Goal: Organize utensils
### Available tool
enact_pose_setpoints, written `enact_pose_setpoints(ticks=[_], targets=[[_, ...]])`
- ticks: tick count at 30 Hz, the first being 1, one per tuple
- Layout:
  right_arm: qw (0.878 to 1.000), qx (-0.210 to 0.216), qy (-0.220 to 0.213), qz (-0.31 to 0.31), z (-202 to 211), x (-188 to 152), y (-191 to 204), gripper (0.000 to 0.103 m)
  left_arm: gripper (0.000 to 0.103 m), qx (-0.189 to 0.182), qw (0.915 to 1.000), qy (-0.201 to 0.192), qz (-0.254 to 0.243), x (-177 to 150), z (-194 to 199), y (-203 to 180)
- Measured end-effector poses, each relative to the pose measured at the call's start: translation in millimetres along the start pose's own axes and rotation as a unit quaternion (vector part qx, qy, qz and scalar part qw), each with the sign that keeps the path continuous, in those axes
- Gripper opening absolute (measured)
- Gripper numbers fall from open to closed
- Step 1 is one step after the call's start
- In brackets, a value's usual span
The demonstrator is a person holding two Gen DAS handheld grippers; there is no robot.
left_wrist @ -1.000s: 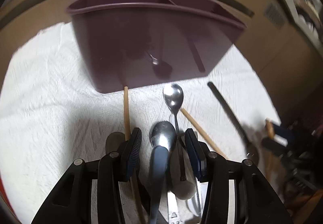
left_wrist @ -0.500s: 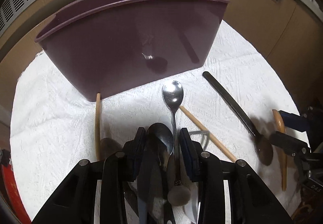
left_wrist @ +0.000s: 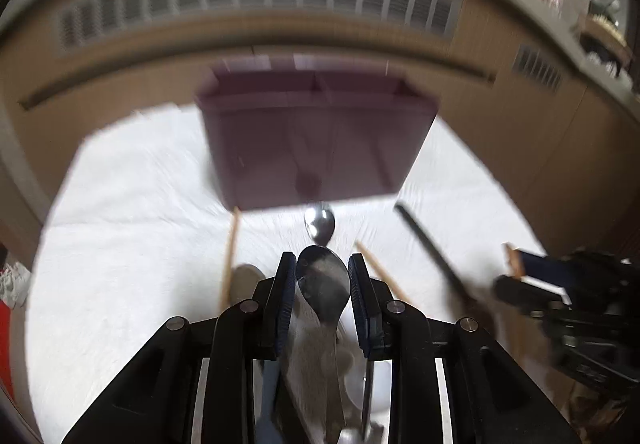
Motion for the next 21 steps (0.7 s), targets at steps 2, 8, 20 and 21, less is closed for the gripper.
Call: enact_pose_setpoints(ticks=[2,8,20,21], targets=[[1.000,-0.003,-0.005,0.004,4,3,5,0.026,0.026,0.009,0.9993,-0.037,0.000,-3,26,-1],[0.999,-0.011,-0.035,0.017,28,15,19,0.020,0.007,0.030,0.9939,-0.106,0.007,7,77,-1],[0.998,0.001,-0.054,0.041,60,32,28,0.004,0.004,0.062,0.9881,-0.131,0.052,3,112,34],[0.998,0.001,-0.049,0.039,57,31,26,0.004,0.004,0.070,0.9884,-0.121,0.060,1,109,41]])
Point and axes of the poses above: each gripper's, at about its wrist camera, not at the fingertips, and z roughly against the way its jaws point, y to its left, x to its top, the point moved 1 cm from there along -z, roughly the way its jaws point, and after that the axes turned 5 degrees about y, right-handed, at the moved point
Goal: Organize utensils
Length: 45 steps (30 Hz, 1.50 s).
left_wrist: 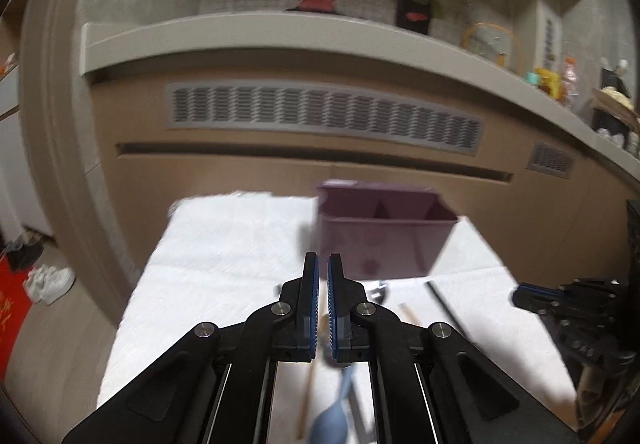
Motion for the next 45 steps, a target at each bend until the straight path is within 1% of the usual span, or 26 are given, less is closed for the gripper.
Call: enact_pose_setpoints(ticks=[1,3,4,5,6,8,9,10,11,12,14,17,20,24,26,28,29,30,32,35,40,41,42,43,44,45], targets=[[1.000,0.000,0.007,-0.003,-4,-2,-3,0.004,0.004,0.001,0.9999,0.017,0.002,-4,-6,5],[1.000,0.000,0.020,-0.007,-14,-6,-6,0.004,0.008,-0.025,0.9969,0.074,0.000,-13,-28,9],[1.000,0.002,0.028,-0.008,-19,-9,-8,0.004,0.011,-0.032,0.9950,0.095,-0.003,-18,-39,9],[0.999,0.005,0.035,-0.007,-25,-11,-9,0.004,0.019,-0.034,0.9925,0.117,-0.008,-24,-52,8],[0.999,0.011,0.043,-0.005,-32,-12,-9,0.004,0.031,-0.033,0.9901,0.136,-0.011,-30,-65,7],[0.998,0.033,0.060,0.006,-46,-15,-7,0.006,0.044,-0.033,0.9851,0.168,-0.009,-38,-85,4],[0.996,0.053,0.070,0.013,-54,-17,-5,0.007,0.045,-0.039,0.9841,0.173,-0.008,-42,-90,2],[0.994,0.073,0.082,0.022,-61,-18,-2,0.012,0.046,-0.046,0.9838,0.173,-0.009,-45,-93,0],[0.992,0.082,0.090,0.033,-66,-20,0,0.018,0.051,-0.047,0.9840,0.171,-0.014,-48,-95,-3],[0.991,0.083,0.094,0.047,-70,-22,4,0.020,0.061,-0.045,0.9846,0.168,-0.018,-50,-96,-5],[0.988,0.080,0.104,0.084,-81,-25,13,0.028,0.072,-0.033,0.9877,0.150,-0.028,-52,-91,-8],[0.981,0.094,0.121,0.118,-97,-23,26,0.028,0.076,-0.022,0.9907,0.126,-0.047,-57,-82,-10],[0.978,0.096,0.127,0.132,-113,-14,34,0.028,0.084,-0.025,0.9909,0.122,-0.049,-61,-75,-6],[0.976,0.087,0.142,0.143,-133,-3,42,0.029,0.084,-0.028,0.9908,0.129,-0.029,-66,-71,7],[0.973,0.090,0.162,0.142,-144,2,42,0.032,0.084,-0.032,0.9904,0.133,-0.020,-69,-70,11],[0.971,0.088,0.170,0.144,-149,3,44,0.035,0.084,-0.040,0.9894,0.139,-0.013,-72,-70,13],[0.971,0.085,0.173,0.145,-149,4,45,0.035,0.084,-0.043,0.9891,0.141,-0.012,-74,-69,13],[0.970,0.080,0.175,0.146,-148,4,46,0.030,0.084,-0.046,0.9885,0.143,-0.013,-76,-69,12],[0.971,0.083,0.174,0.139,-143,3,45,0.028,0.084,-0.053,0.9876,0.147,-0.014,-77,-69,10],[0.976,0.083,0.159,0.127,-127,0,40,0.028,0.084,-0.060,0.9856,0.158,-0.008,-73,-74,8],[0.984,0.081,0.123,0.097,-95,1,24,0.028,0.083,-0.071,0.9822,0.169,0.042,-52,-85,12],[0.985,0.077,0.118,0.096,-91,1,21,0.028,0.080,-0.065,0.9822,0.170,0.045,-45,-90,13],[0.987,0.071,0.112,0.096,-86,0,18,0.028,0.069,-0.045,0.9830,0.173,0.041,-35,-101,15],[0.987,0.067,0.109,0.096,-83,-2,16,0.028,0.061,-0.024,0.9828,0.179,0.037,-28,-111,17],[0.988,0.065,0.108,0.095,-83,-2,15,0.028,0.046,-0.004,0.9808,0.191,0.039,-23,-123,20],[0.988,0.062,0.107,0.092,-82,-3,13,0.028,0.038,0.009,0.9752,0.215,0.052,-17,-140,24]])
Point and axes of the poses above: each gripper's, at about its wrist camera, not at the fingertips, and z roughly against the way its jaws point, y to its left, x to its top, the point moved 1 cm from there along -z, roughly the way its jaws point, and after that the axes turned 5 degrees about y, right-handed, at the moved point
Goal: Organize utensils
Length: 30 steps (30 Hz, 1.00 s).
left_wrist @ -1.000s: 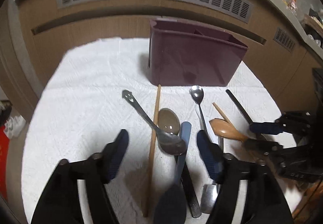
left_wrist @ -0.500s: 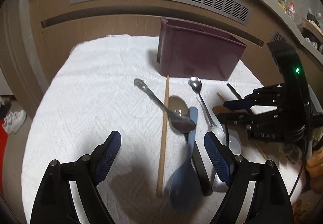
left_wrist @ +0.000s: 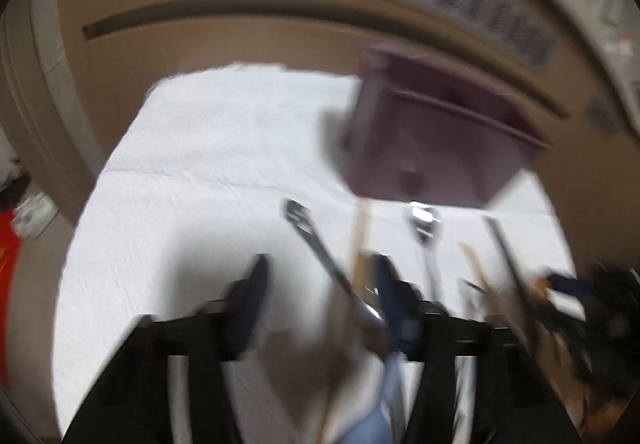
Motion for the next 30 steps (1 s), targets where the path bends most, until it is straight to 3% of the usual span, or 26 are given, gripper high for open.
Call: enact_pose_setpoints(ticks=[5,11,15,20,24,30], targets=[[1.000,-0.001,-0.011,-0.012,1,-7,-6,0.028,0.035,0.003,0.9934,0.090,0.072,34,-44,14],[0.999,0.010,-0.030,-0.016,3,-12,-8,0.028,0.035,0.073,0.9864,0.106,0.102,57,-59,11],[0.999,0.015,-0.038,-0.022,2,-15,-11,0.028,0.035,0.121,0.9836,0.100,0.090,58,-64,-6],[0.998,0.013,-0.049,-0.029,3,-18,-16,0.028,0.032,0.147,0.9821,0.075,0.091,51,-64,-16],[0.998,0.015,-0.056,-0.033,6,-21,-18,0.028,0.019,0.116,0.9864,0.053,0.104,43,-59,-17],[0.997,0.005,-0.068,-0.044,19,-27,-24,0.028,0.019,0.045,0.9955,-0.002,0.083,12,-27,-20]])
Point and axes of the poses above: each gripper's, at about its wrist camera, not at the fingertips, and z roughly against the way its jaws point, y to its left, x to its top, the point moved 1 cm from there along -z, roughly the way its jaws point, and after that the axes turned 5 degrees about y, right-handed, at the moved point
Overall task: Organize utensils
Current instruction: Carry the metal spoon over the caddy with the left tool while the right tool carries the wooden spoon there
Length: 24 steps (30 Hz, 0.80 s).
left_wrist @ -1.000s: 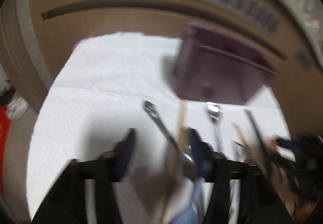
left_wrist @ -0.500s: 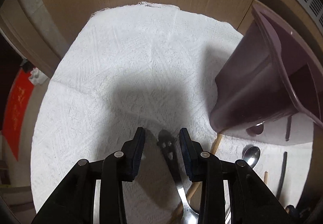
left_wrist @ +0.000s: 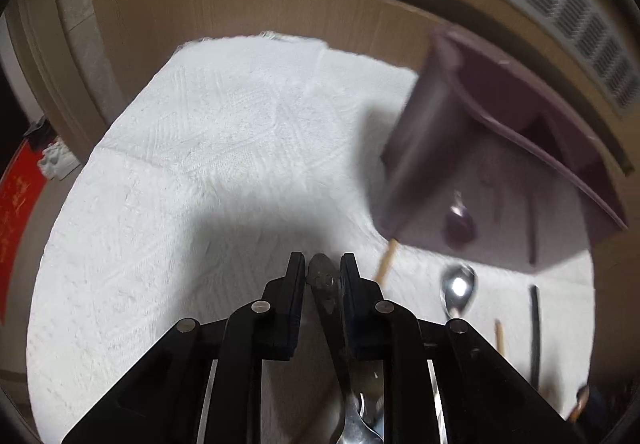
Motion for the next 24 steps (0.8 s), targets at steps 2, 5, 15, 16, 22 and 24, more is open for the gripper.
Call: enact_pose_setpoints(ticks=[2,5,15,16,22,24], targets=[[1.000,-0.006,-0.003,-0.003,5,-1,-1,0.028,0.019,-0.015,0.9990,-0.037,-0.021,-16,23,-4],[1.000,-0.018,-0.006,-0.004,10,-1,1,0.028,0.019,-0.023,0.9917,-0.114,-0.056,-50,67,-9],[0.999,-0.044,-0.027,-0.018,30,16,12,0.028,0.018,-0.054,0.9660,-0.231,-0.103,-89,139,-2],[0.998,-0.046,-0.030,-0.017,34,17,14,0.028,0.018,-0.059,0.9647,-0.235,-0.103,-90,143,0],[0.998,-0.052,-0.045,-0.015,53,31,21,0.028,0.018,-0.072,0.9536,-0.271,-0.110,-89,181,-1],[0.998,-0.043,-0.050,-0.019,60,41,20,0.028,0.018,-0.070,0.9489,-0.283,-0.120,-77,194,-7]])
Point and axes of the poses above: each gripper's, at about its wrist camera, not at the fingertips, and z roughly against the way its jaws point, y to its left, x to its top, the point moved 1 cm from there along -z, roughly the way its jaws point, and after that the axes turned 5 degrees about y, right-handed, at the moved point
